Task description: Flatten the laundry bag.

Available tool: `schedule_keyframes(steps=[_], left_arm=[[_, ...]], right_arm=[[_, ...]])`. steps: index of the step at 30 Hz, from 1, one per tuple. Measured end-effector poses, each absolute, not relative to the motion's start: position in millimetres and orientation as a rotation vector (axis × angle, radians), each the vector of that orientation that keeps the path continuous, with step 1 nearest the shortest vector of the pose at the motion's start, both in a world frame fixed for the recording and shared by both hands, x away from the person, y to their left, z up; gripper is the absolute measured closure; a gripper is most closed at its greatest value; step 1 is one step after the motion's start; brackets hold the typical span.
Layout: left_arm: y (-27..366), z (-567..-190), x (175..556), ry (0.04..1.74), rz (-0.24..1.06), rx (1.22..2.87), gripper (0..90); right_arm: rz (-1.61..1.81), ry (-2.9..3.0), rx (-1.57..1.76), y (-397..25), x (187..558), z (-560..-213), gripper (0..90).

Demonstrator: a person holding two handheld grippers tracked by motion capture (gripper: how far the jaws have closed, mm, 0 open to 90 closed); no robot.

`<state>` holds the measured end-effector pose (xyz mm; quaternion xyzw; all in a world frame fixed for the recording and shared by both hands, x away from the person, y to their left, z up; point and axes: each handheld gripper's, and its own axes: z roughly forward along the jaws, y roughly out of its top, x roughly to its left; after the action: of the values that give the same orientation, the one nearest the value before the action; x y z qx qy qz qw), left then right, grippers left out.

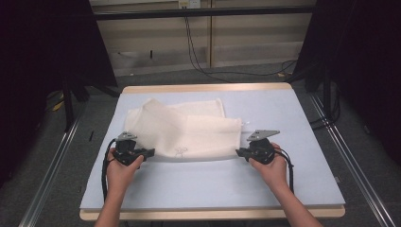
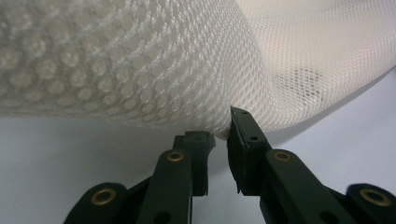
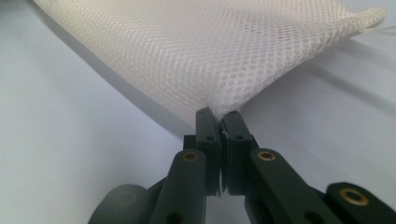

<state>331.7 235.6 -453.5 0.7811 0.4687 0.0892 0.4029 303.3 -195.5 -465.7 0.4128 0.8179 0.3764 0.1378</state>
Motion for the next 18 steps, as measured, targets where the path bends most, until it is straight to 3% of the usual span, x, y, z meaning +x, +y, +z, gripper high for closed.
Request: schedule_keyframes(steps=[10,18], left_arm=[[223.4,-463.8,340.6,1.183,0.221,2.014,75.8],[240.7,-463.6,336.7,1.272,0.231,1.992,55.1]], right_arm=[[1.057,2.345,1.216,-205.0,299.4,-460.1,87.5],[1.048,2.346,1.232,-207.9,299.3,-464.7,87.5]])
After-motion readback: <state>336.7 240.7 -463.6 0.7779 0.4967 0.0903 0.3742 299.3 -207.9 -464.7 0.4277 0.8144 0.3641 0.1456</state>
